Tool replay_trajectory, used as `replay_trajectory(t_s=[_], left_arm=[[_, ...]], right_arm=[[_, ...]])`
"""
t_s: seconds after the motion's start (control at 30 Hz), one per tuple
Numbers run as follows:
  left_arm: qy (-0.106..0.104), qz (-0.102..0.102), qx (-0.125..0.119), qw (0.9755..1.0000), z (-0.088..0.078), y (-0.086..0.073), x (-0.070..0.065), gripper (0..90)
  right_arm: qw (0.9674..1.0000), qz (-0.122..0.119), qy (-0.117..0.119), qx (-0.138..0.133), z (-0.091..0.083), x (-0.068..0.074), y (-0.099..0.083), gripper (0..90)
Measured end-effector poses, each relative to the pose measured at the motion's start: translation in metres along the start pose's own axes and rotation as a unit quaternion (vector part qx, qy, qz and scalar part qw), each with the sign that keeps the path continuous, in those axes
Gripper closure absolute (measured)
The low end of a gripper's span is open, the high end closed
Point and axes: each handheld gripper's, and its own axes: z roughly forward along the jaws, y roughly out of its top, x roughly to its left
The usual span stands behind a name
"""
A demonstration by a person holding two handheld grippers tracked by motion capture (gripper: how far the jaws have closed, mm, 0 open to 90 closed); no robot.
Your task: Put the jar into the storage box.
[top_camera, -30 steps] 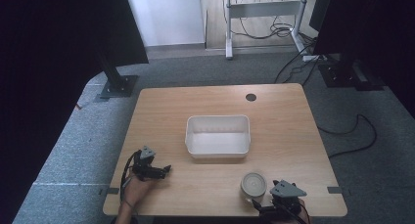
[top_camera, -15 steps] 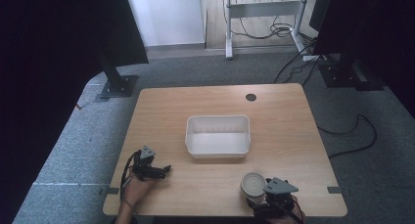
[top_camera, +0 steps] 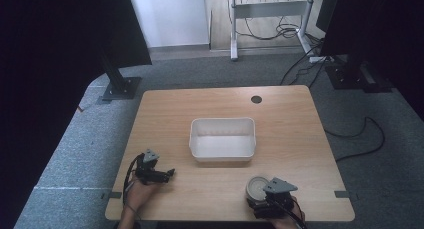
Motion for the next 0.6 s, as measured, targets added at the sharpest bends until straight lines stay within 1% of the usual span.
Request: replay_trajectory(t_s=[0.2, 0.3, 0.33, 0.6], left_arm=[[0.0, 0.0, 0.0, 1.0, 0.0, 0.0, 0.0, 0.0], [0.0, 0.0, 0.0, 1.0, 0.0001, 0.0001, 0.0, 0.0], [0.0, 0.0, 0.0, 1.0, 0.0001, 0.0001, 0.0, 0.0], [0.0, 0.0, 0.0, 1.0, 0.0001, 0.0001, 0.0, 0.0]], right_arm=[[1.0, 0.004, -0.001, 0.001, 0.0014, 0.0002, 0.0003, 8.2], [0.9998, 0.001, -0.02, -0.002, -0.0001, 0.0043, 0.001, 9.1], [0.9997, 0.002, -0.022, -0.001, -0.0004, 0.005, 0.0012, 9.1], [0.9995, 0.005, -0.03, -0.004, -0.0015, 0.0061, 0.0019, 9.2]])
